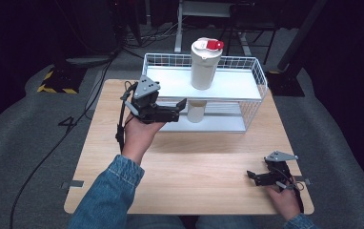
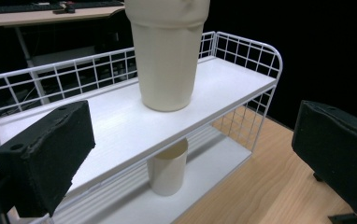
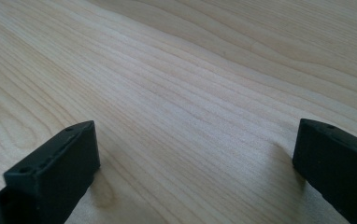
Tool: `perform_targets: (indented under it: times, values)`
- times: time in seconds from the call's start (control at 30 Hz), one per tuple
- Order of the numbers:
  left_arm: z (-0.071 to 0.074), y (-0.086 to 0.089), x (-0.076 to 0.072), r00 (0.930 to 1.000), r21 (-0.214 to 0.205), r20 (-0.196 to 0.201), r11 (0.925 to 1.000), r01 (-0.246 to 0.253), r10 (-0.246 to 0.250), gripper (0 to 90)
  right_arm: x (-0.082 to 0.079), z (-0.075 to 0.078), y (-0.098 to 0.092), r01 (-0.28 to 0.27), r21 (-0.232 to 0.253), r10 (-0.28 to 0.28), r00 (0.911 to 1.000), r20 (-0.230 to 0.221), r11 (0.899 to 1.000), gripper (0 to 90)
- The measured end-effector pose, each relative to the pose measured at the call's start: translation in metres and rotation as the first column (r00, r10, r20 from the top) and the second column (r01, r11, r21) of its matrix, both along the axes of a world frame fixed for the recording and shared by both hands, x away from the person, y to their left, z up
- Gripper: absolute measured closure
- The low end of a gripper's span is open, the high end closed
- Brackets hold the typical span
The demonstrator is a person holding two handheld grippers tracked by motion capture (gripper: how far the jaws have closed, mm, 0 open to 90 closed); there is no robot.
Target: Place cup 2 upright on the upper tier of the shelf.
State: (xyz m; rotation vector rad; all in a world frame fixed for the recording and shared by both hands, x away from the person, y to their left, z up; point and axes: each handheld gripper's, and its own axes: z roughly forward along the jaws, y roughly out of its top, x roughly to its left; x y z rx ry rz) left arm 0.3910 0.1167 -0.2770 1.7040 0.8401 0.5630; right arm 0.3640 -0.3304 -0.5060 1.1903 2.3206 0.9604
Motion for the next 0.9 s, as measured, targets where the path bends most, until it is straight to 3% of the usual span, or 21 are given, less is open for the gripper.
perform_targets:
  times: [0.47, 0.67, 0.9]
  values:
    - [-0.022, 0.026, -0.032, 0.9989, 0.007, -0.018, 0.999, 0.043, -0.043, 0.1, 0.0, 0.0, 0.0, 0.001, 0.001, -0.001, 1.0, -0.001, 1.0, 0.6]
    - [-0.036, 0.036, -0.038, 0.9987, 0.033, -0.025, 0.9984, 0.046, -0.045, 0.1, 0.0, 0.0, 0.0, 0.001, 0.001, -0.001, 1.0, -0.001, 1.0, 0.6]
    - [-0.058, 0.049, -0.048, 0.9979, 0.033, -0.056, 0.9989, 0.033, -0.031, 0.1, 0.0, 0.0, 0.0, 0.001, 0.001, -0.001, 1.0, -0.001, 1.0, 0.6]
